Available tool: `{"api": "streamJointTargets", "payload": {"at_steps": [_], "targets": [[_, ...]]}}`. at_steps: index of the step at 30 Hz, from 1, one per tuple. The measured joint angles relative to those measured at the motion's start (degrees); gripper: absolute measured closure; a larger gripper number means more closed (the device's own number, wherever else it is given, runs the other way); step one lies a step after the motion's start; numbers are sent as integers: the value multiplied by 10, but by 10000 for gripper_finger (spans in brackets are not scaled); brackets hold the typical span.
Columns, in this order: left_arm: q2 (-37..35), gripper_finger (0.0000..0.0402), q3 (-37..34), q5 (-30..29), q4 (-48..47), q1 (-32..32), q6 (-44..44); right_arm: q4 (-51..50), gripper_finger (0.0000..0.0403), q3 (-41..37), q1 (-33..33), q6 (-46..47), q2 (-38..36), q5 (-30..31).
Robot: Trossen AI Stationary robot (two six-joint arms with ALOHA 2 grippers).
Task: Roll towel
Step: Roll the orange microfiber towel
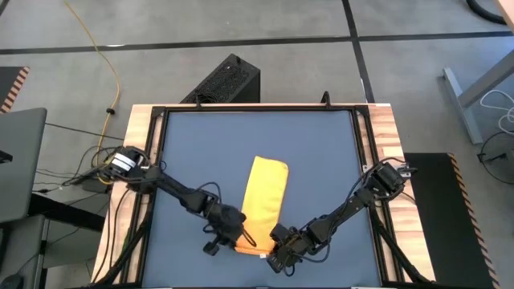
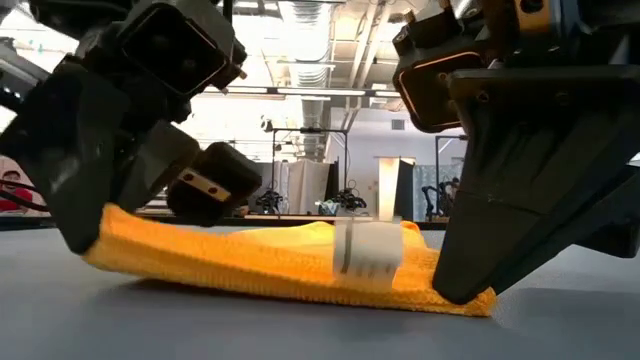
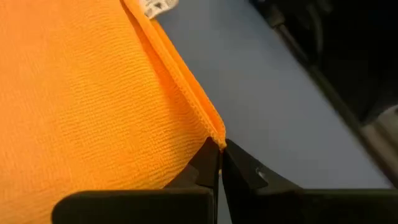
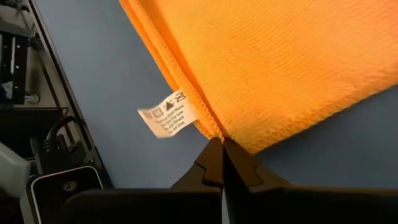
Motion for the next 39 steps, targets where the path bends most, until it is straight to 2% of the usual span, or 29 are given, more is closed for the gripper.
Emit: {"api": "streamJointTargets", "payload": {"at_steps": [4,6,10,17,24,27,33,36,39], "targets": [[0,401,-43,30,92,17,-97,-2,385,0,2,-7,0,6],[0,401,-66,20,125,25,-146,-2,383,0,1,-28,0,8],[-1,402,-99,-6,164,33,-189,-4,361,0,1,-55,0,19],[-1,401,-103,-21,173,31,-216,-7,304,0,-5,-113,-8,-2],[-2,401,-103,-21,170,32,-236,-66,261,-2,2,-170,-63,4],[-2,401,-103,-23,170,32,-245,-80,252,-2,11,-215,-79,37],[-2,401,-102,-44,160,32,-270,-24,248,-1,42,-387,-62,115],[-3,401,-101,-53,150,32,-280,10,248,-1,52,-440,-43,125],[-3,401,-101,-55,145,33,-285,34,254,-1,56,-454,-35,120]]}}
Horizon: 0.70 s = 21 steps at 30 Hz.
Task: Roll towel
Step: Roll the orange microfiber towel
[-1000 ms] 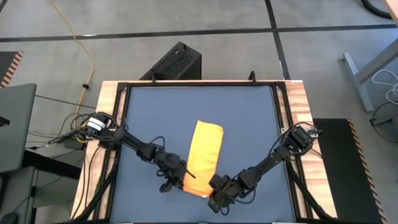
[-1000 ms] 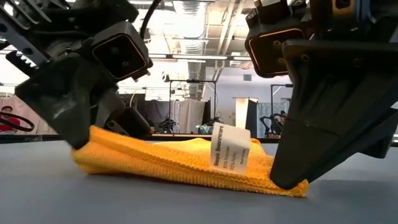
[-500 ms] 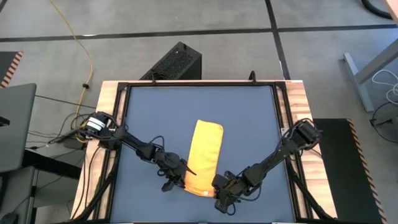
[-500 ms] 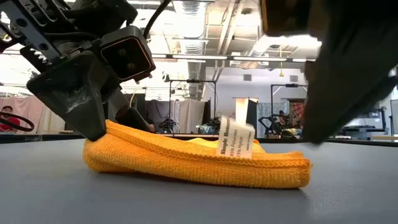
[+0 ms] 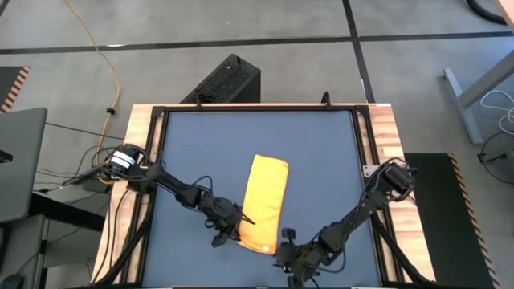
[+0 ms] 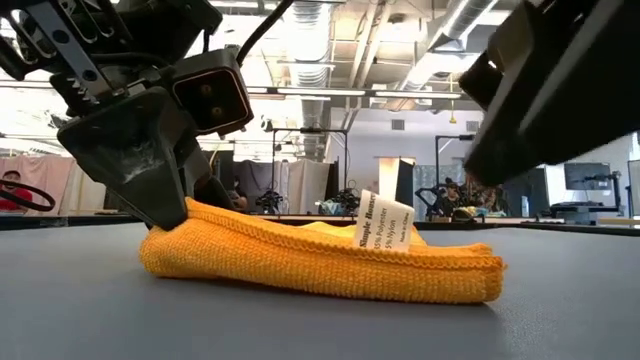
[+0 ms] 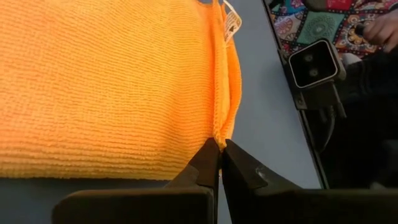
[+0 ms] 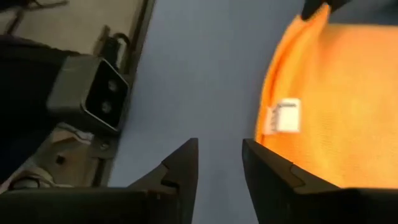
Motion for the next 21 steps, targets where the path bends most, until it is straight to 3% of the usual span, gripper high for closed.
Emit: {"api": "streamJointTargets", "payload": {"at_steps": [5,9,21], "targets": [[0,401,0,-2,-4,1,-5,0,275,0,-5,-3,3,-18],[1,401,0,-10,-5,1,-9,-12,278,0,-7,-15,3,16],[1,401,-1,-15,-12,-2,-9,-22,215,2,-4,-18,51,48]]}}
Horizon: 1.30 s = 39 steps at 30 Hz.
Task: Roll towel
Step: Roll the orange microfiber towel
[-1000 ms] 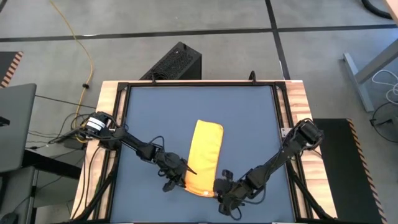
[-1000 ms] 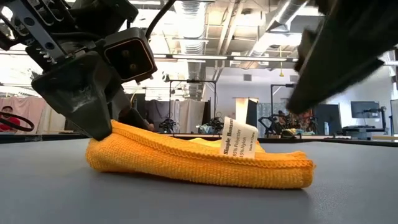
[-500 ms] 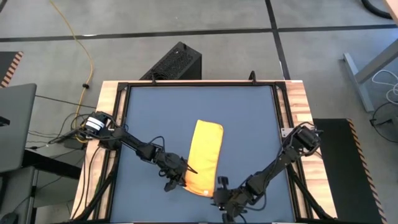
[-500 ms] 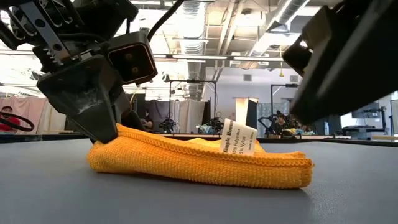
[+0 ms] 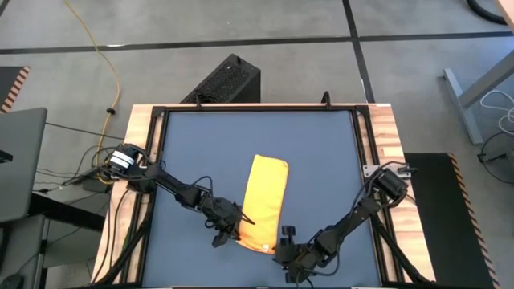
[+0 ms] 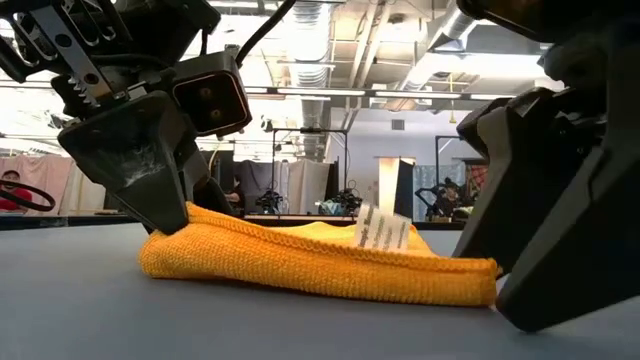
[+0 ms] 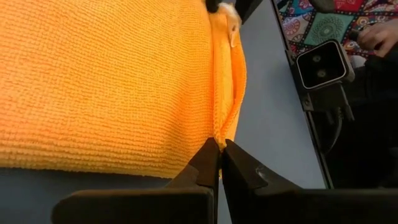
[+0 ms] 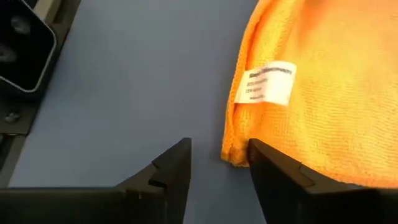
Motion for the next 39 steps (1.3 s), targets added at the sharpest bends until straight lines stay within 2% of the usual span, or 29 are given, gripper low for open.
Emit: {"api": "streamJointTargets", "payload": {"at_steps": [4,7,13,18,25,29,39], "targets": [[0,401,0,4,-2,0,1,-1,206,1,2,3,6,17],[0,401,0,11,-4,0,2,-4,221,1,1,19,6,30],[0,401,0,16,-3,0,2,-13,308,-3,0,72,6,49],[0,401,0,20,-4,-3,9,48,384,-43,4,142,4,61],[1,401,-3,28,9,-5,37,196,375,-130,18,214,4,73],[1,401,-3,0,18,-5,28,236,385,-165,18,229,4,62],[1,401,-1,-69,26,-5,-22,300,384,-224,-8,230,-7,-38]]}}
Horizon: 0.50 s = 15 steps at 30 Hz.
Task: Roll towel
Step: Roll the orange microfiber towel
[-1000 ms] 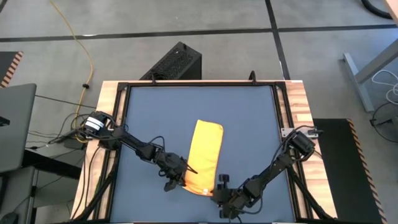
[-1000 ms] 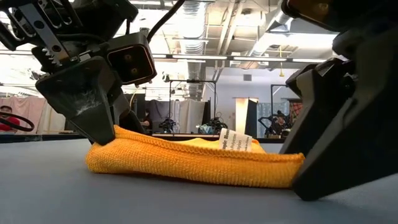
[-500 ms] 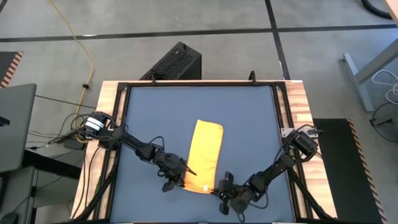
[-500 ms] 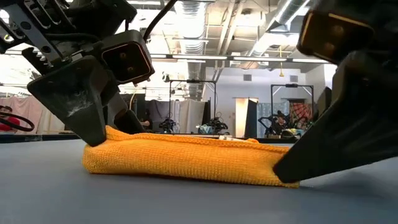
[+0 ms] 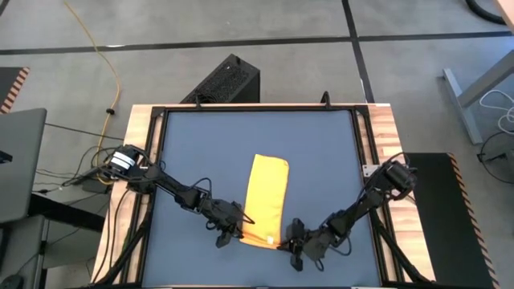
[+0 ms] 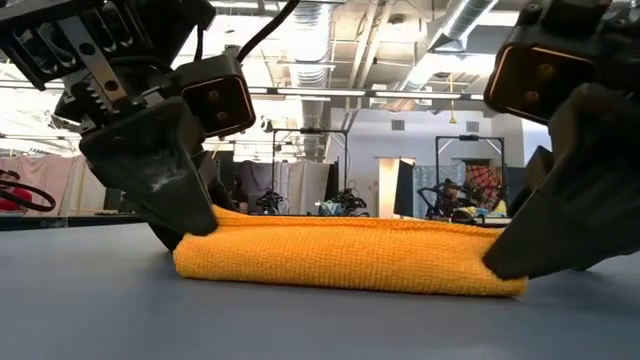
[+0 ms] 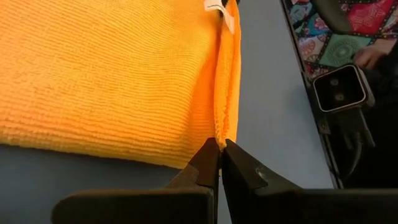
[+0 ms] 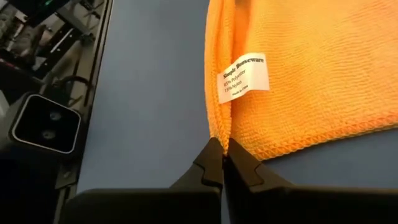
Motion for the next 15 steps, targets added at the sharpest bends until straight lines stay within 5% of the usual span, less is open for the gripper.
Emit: {"api": "streamJointTargets", "payload": {"at_steps": [7,15], "targets": [[0,393,-1,-18,-6,-16,32,2,384,-1,-1,32,-3,-12],[-4,326,0,11,-30,-16,70,-12,385,14,-6,84,-3,-5]]}}
